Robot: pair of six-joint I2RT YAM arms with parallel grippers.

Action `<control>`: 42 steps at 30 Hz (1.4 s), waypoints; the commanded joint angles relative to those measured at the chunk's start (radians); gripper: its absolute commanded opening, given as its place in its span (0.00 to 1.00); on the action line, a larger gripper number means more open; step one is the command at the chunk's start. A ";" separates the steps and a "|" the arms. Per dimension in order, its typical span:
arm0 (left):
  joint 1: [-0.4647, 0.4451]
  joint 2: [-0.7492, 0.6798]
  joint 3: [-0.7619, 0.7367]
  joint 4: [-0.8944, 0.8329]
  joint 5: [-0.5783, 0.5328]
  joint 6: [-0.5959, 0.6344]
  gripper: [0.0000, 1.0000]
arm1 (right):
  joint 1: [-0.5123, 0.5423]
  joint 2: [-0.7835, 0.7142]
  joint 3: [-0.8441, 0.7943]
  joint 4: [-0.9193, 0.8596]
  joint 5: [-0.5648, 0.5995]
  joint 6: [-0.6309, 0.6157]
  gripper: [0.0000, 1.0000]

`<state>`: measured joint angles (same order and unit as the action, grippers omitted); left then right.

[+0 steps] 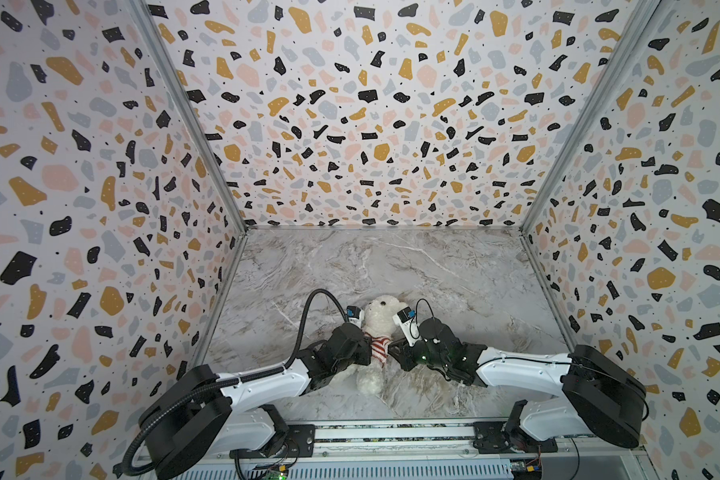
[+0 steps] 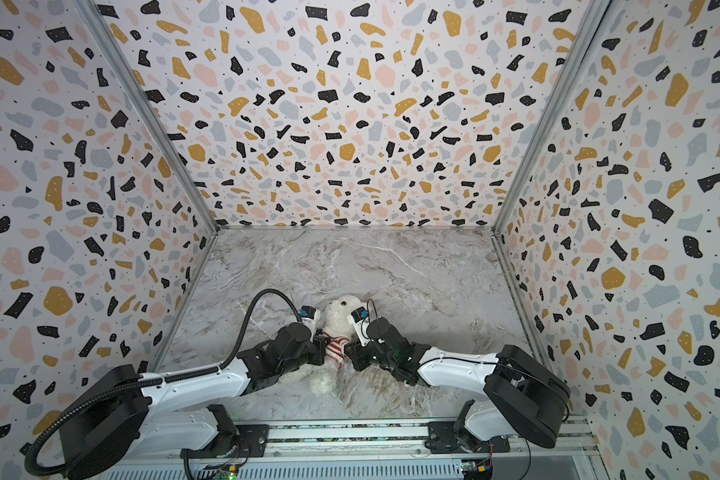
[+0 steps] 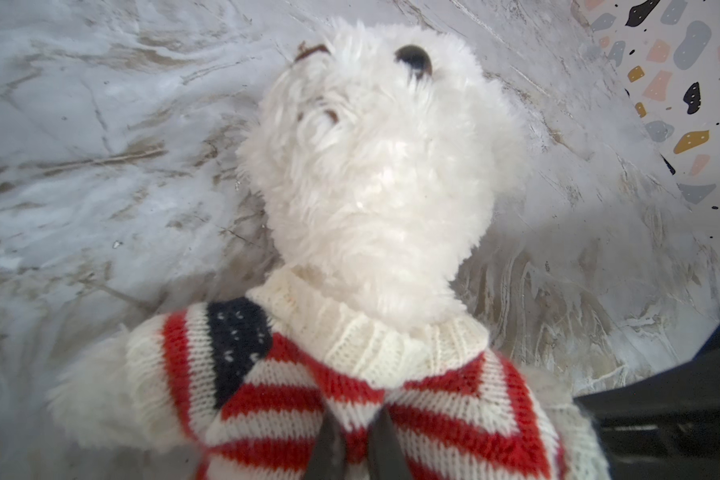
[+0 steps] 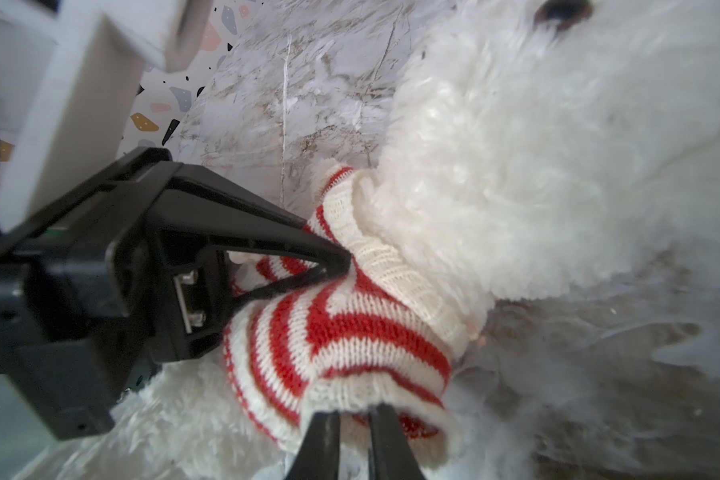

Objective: Dress the teddy bear

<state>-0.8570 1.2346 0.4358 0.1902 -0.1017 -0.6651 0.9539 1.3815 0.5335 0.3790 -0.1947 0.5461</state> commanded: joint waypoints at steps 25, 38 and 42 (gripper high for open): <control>0.007 -0.098 -0.119 0.050 0.161 0.051 0.08 | 0.042 0.125 0.134 0.029 -0.026 0.009 0.43; 0.005 -0.129 -0.135 0.081 0.184 0.053 0.07 | 0.046 0.169 0.149 0.038 -0.017 0.011 0.26; 0.005 -0.136 -0.138 0.083 0.176 0.051 0.06 | 0.047 0.157 0.149 0.027 -0.009 0.008 0.17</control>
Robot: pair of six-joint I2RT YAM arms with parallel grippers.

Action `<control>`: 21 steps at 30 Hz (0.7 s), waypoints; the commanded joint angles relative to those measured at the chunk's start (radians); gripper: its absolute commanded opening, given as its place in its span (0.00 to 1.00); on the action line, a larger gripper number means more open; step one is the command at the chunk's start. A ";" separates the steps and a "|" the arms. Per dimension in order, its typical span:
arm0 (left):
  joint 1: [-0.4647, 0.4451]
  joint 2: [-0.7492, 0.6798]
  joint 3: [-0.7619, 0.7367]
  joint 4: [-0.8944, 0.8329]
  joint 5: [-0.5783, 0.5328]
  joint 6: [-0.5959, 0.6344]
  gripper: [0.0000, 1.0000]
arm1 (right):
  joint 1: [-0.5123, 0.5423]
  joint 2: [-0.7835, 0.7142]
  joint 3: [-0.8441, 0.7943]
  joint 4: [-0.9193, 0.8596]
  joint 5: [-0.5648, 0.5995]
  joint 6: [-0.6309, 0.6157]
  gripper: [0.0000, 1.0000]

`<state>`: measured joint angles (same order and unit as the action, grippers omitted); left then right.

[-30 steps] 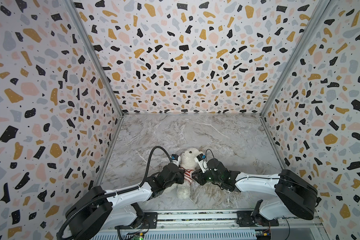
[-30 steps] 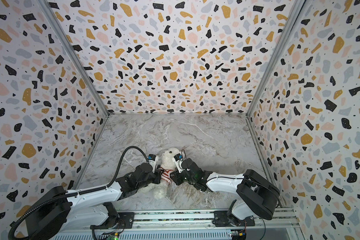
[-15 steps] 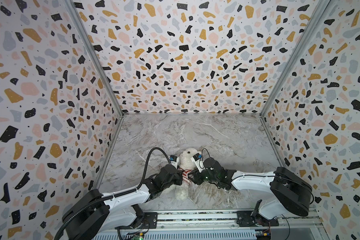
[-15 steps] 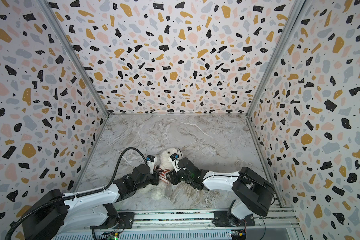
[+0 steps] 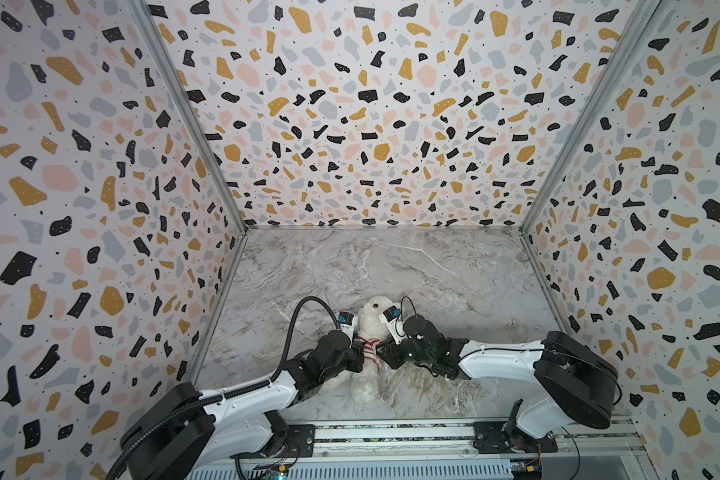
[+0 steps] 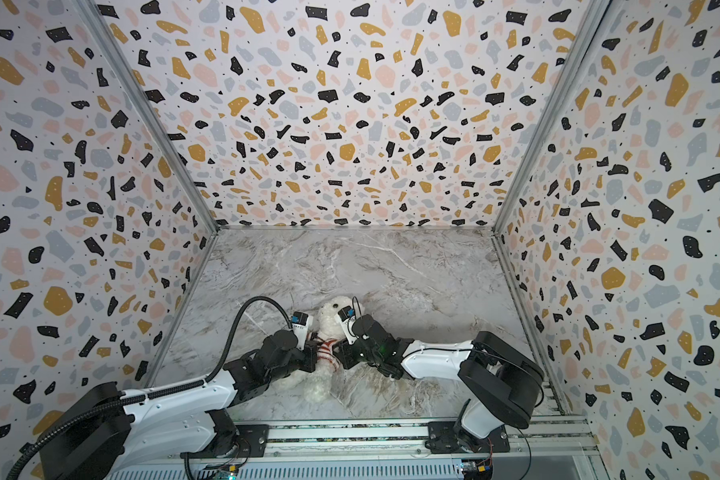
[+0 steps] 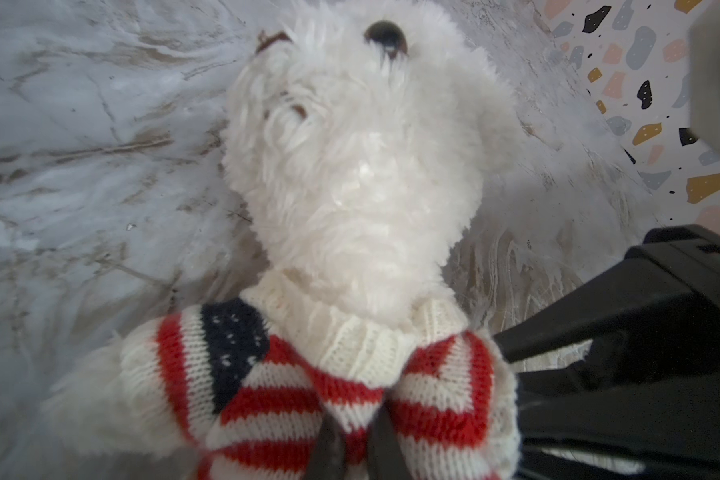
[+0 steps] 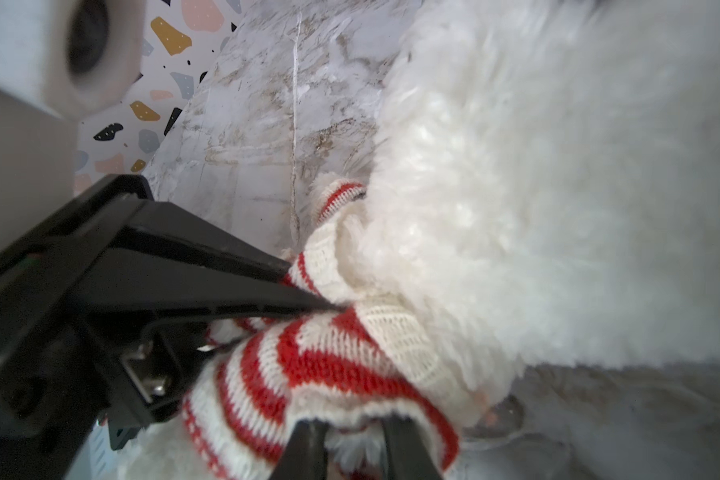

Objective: Dress the teddy bear

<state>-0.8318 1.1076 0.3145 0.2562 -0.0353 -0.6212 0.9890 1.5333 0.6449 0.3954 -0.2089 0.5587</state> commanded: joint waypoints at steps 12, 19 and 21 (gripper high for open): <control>-0.019 -0.011 -0.012 0.002 0.057 -0.008 0.00 | 0.015 -0.101 -0.006 -0.027 0.038 -0.022 0.00; 0.038 -0.005 0.008 -0.076 0.034 0.007 0.00 | 0.056 -0.213 -0.034 -0.129 0.117 -0.062 0.00; 0.057 -0.002 0.009 -0.085 0.030 0.015 0.00 | 0.060 -0.252 -0.063 -0.120 0.123 -0.060 0.00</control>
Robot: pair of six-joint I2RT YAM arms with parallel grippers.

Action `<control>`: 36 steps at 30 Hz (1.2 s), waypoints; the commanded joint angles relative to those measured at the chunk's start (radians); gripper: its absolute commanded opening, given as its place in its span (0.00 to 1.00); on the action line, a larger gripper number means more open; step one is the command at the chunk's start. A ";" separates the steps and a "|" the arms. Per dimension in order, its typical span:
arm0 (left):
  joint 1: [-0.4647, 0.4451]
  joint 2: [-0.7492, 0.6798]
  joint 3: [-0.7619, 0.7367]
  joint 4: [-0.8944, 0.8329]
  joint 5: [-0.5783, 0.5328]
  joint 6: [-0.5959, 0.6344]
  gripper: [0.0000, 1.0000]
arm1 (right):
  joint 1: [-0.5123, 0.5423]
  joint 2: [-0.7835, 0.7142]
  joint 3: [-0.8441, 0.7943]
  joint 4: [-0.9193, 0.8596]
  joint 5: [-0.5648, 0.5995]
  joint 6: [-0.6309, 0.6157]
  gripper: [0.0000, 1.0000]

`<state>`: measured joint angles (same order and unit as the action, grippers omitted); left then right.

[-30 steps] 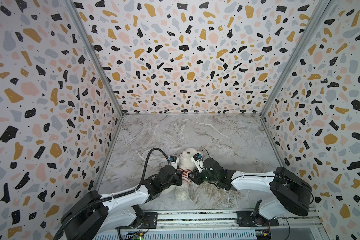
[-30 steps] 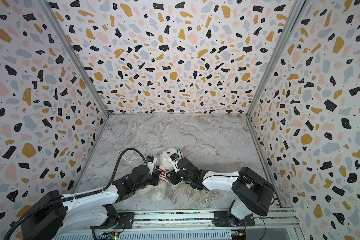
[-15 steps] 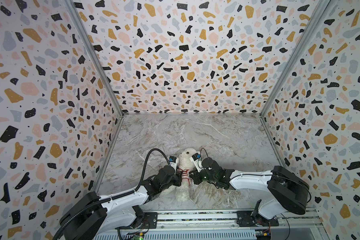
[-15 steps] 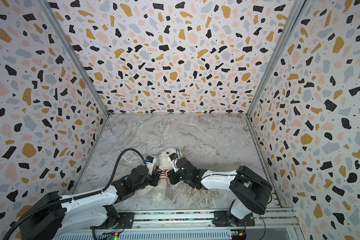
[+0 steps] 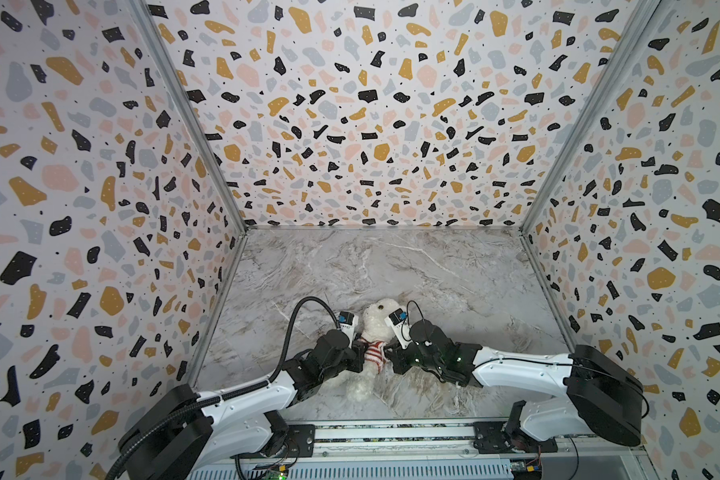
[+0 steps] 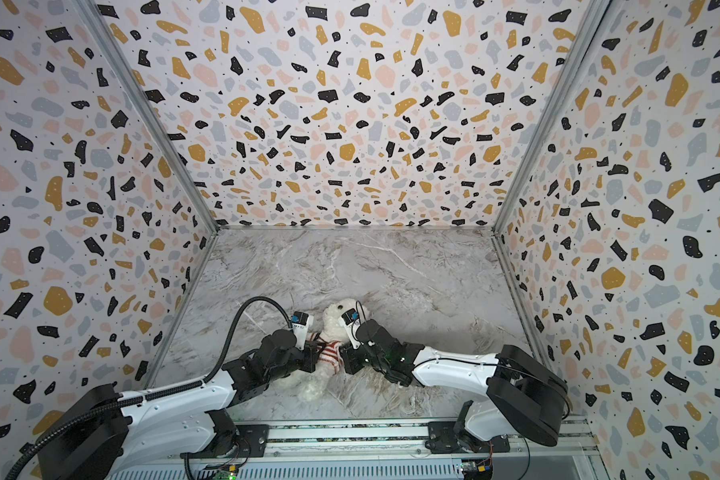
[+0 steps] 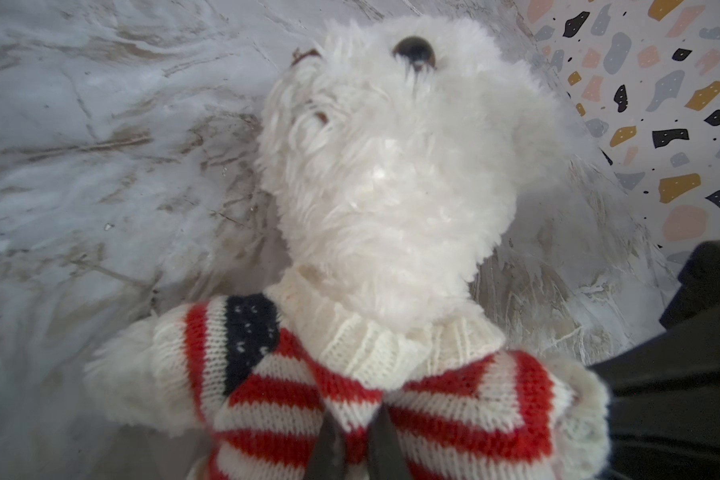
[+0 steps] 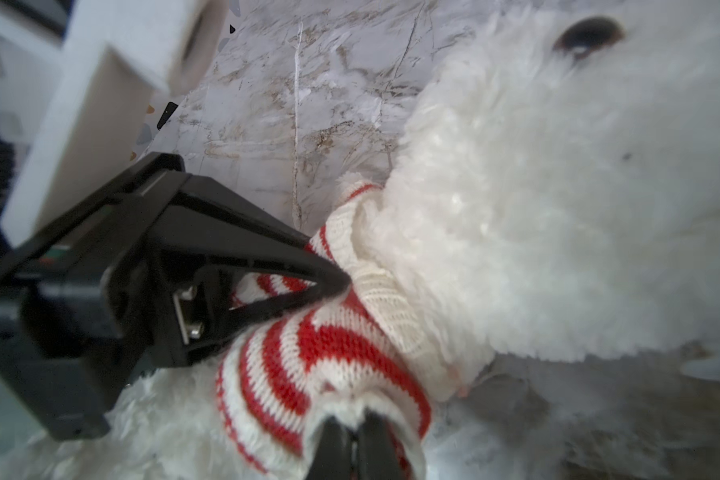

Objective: Dress the teddy bear

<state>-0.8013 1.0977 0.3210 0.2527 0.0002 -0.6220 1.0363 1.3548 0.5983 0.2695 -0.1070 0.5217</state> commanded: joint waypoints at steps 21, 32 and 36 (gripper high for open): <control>-0.015 -0.279 0.180 -0.358 0.021 -0.051 0.73 | 0.015 -0.114 -0.023 0.100 0.165 0.082 0.00; -0.164 -0.327 0.160 -0.328 -0.065 -0.246 0.51 | 0.036 -0.128 -0.016 0.087 0.227 0.107 0.00; -0.182 -0.297 0.140 -0.240 -0.052 -0.306 0.38 | 0.047 -0.129 -0.012 0.076 0.239 0.103 0.00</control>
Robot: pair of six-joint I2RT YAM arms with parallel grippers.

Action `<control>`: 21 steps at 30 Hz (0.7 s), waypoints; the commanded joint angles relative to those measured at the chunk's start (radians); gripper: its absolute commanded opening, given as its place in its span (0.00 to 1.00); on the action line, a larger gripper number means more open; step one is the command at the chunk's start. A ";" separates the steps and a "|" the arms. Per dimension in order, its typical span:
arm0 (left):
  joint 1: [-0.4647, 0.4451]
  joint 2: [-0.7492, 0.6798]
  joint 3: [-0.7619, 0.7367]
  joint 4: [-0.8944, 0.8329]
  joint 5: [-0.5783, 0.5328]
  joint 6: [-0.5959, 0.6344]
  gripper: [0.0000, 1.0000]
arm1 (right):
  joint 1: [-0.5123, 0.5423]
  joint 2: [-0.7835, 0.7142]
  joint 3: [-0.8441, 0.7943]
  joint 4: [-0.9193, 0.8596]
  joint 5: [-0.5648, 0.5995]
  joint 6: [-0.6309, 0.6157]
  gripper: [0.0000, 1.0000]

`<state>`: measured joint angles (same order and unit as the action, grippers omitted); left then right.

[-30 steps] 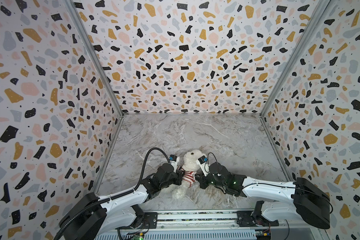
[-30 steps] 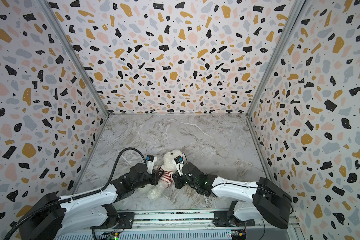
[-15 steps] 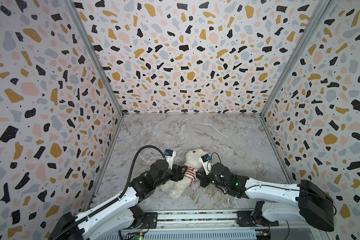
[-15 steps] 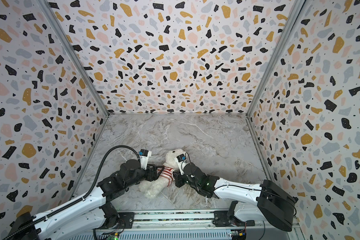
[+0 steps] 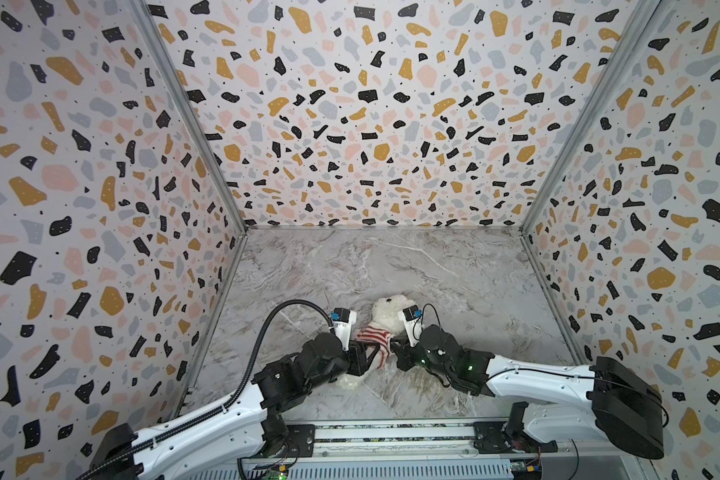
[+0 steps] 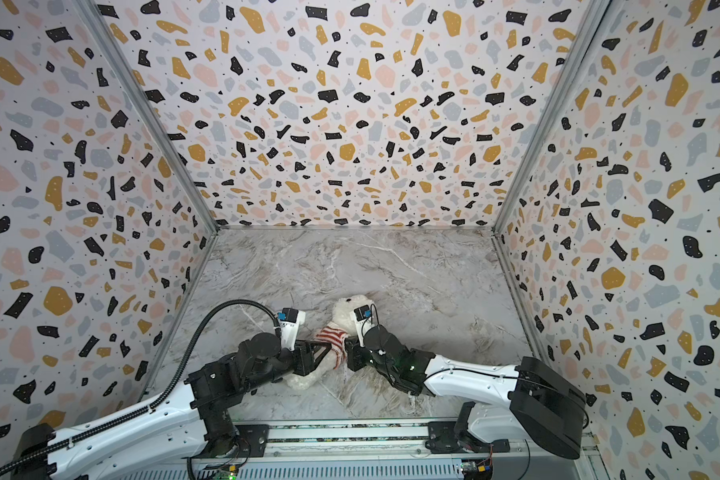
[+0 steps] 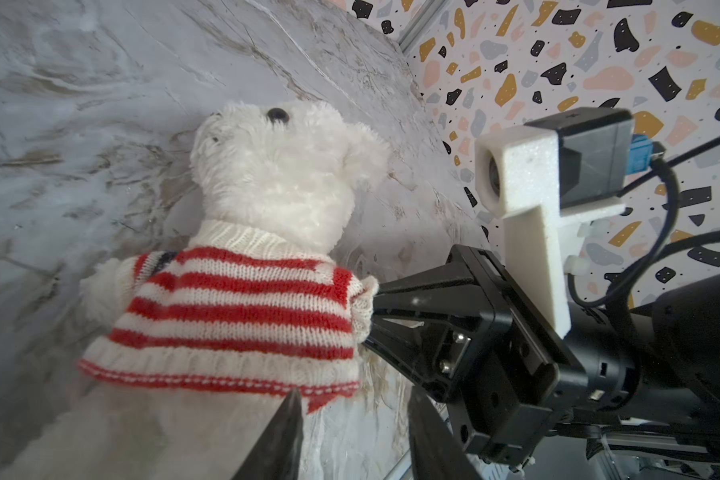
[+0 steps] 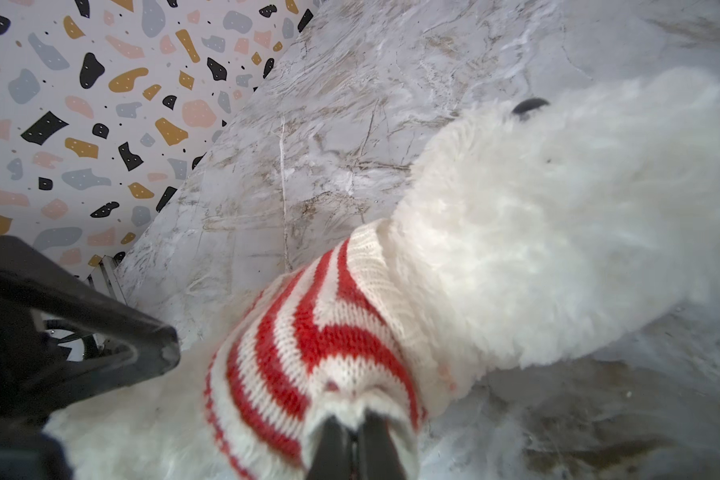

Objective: Dress the teddy bear

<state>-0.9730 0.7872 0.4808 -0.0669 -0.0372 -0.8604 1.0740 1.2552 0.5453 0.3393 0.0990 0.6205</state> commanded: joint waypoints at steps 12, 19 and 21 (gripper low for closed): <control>-0.023 0.047 -0.101 0.146 -0.066 -0.169 0.51 | 0.036 -0.042 0.042 0.001 0.066 0.001 0.00; -0.024 0.061 -0.092 0.228 -0.063 -0.173 0.39 | 0.053 -0.038 0.045 -0.012 0.071 -0.002 0.00; -0.023 0.059 -0.091 0.236 -0.060 -0.169 0.36 | 0.059 -0.042 0.042 -0.021 0.075 -0.002 0.00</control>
<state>-0.9916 0.8471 0.3798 0.0998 -0.0898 -1.0309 1.1202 1.2461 0.5453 0.3252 0.1528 0.6228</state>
